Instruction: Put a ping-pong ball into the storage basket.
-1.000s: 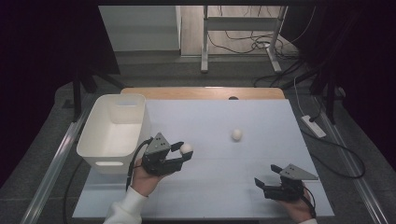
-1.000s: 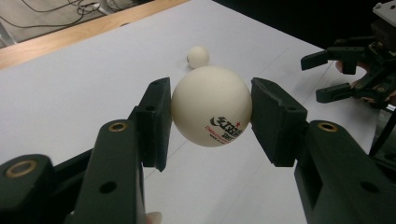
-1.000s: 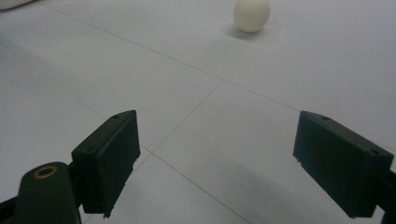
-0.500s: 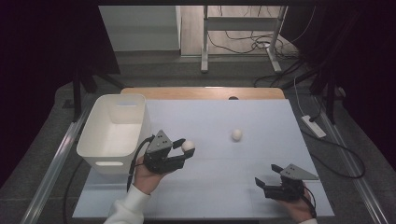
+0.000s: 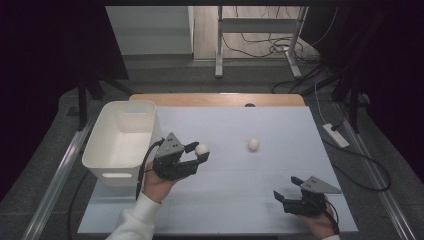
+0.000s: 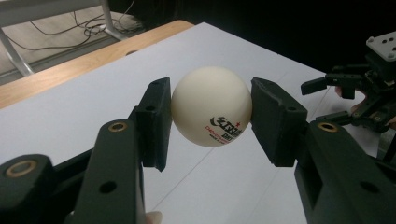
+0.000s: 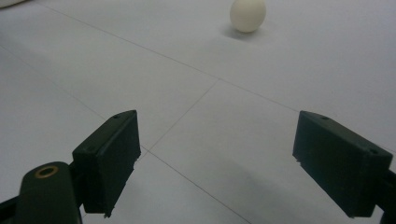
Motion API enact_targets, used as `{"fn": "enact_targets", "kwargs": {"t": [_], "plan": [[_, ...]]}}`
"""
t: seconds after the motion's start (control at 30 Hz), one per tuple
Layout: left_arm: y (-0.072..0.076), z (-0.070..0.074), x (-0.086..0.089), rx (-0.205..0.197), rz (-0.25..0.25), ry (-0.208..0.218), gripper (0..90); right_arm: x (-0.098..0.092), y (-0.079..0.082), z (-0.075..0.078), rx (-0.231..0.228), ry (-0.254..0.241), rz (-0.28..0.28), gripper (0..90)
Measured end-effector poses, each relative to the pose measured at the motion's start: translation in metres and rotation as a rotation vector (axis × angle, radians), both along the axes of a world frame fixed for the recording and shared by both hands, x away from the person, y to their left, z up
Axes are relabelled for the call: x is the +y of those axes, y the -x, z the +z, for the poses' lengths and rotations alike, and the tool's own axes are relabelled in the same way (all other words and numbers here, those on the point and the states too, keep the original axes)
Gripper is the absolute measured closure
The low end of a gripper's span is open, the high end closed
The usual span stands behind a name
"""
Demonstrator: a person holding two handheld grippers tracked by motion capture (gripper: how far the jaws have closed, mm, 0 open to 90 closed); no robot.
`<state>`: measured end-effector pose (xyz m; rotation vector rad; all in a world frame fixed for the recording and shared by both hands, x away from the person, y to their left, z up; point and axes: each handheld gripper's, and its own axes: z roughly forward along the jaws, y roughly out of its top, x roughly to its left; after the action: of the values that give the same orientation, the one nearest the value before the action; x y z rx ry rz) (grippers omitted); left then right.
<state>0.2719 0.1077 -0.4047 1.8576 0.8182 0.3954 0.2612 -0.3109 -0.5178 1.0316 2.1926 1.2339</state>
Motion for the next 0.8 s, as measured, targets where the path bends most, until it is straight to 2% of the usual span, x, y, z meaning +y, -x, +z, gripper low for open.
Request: {"fn": "enact_targets", "kwargs": {"t": [0.2, 0.8], "plan": [[-0.003, 0.004, 0.004, 0.0, 0.009, 0.02, 50.6, 0.0, 0.0, 0.0, 0.003, -0.001, -0.002, 15.0], [-0.008, 0.02, 0.006, -0.028, 0.024, 0.019, 50.6, 0.0, 0.0, 0.0, 0.003, 0.0, -0.002, 15.0]]}}
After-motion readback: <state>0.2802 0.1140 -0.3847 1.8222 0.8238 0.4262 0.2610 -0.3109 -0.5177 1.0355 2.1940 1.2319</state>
